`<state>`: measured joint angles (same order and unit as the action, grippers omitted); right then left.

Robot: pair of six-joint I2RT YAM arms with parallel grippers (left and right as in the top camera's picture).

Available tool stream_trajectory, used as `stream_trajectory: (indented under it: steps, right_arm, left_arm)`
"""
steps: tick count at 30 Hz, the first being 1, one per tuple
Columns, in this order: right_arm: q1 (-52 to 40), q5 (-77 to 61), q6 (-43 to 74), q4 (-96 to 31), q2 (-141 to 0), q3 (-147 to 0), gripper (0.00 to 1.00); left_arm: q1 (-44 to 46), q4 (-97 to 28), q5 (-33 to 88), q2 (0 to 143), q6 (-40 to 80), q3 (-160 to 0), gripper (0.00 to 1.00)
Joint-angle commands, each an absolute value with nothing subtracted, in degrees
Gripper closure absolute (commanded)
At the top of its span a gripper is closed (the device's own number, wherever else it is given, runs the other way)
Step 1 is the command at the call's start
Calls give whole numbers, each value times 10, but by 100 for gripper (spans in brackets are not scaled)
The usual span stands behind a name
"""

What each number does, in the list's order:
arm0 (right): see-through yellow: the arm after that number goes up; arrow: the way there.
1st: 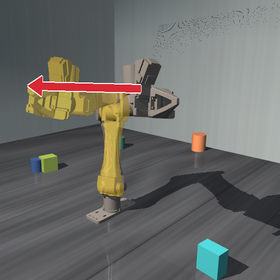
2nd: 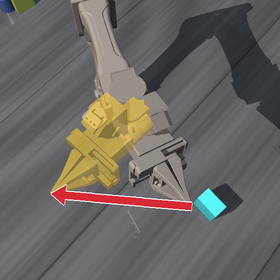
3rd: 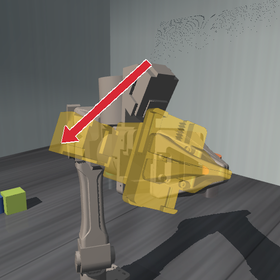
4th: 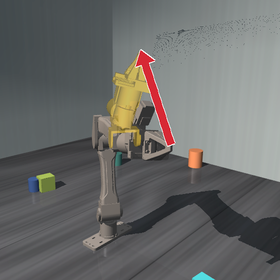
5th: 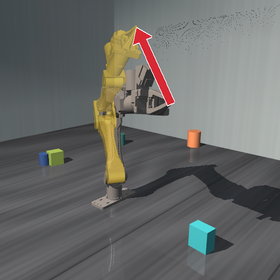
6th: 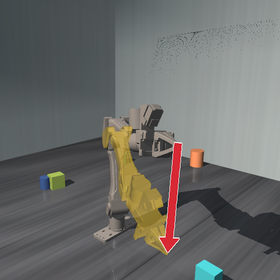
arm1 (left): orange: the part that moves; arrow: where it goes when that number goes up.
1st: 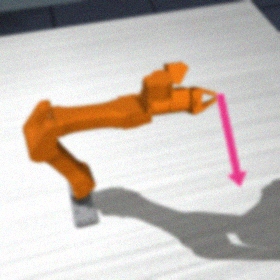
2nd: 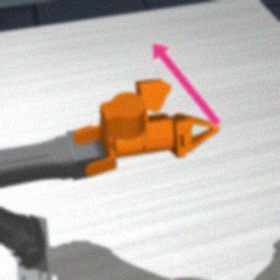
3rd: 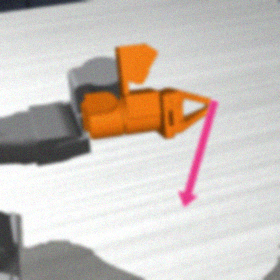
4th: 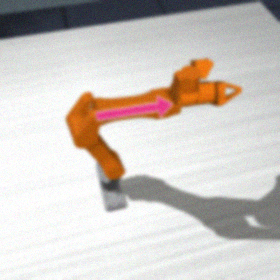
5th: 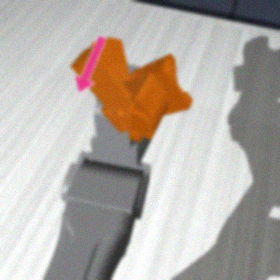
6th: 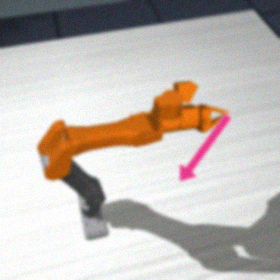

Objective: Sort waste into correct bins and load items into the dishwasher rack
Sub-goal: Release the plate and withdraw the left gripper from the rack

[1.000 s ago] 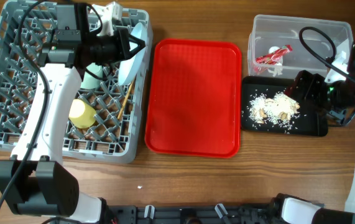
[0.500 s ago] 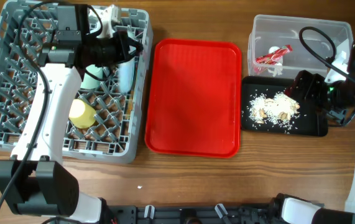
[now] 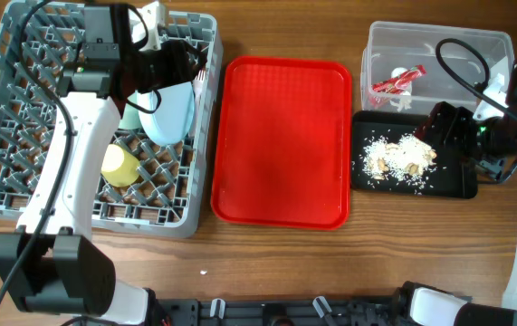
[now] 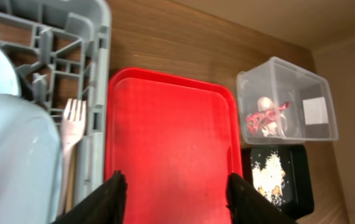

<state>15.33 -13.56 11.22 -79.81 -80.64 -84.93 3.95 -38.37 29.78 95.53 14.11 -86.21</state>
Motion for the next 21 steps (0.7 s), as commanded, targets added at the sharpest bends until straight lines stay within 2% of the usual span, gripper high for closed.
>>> stream_trajectory:
  steps: [1,3,4,8,11,15,21]
  right_arm:
    - [145,-187,77,-775,-797,-858,0]
    - [128,-202,70,-749,-797,-858,0]
    - [114,-202,62,-732,-797,-858,0]
    - [61,-180,50,-674,-806,-858,0]
    - [20,-130,44,-642,-829,-858,0]
    - [15,-98,45,-661,-858,-858,0]
    - [15,-82,57,-664,-823,-836,0]
  left_arm:
    - [83,-391,274,915,138,-863,32]
    - [122,-413,197,916,137,-863,13]
    - [152,-432,130,917,138,-863,0]
    - [218,-466,8,920,138,-862,0]
    - [241,-498,-1,920,141,-862,0]
    - [215,-581,0,920,201,-862,0]
    - [170,-671,30,917,183,-862,0]
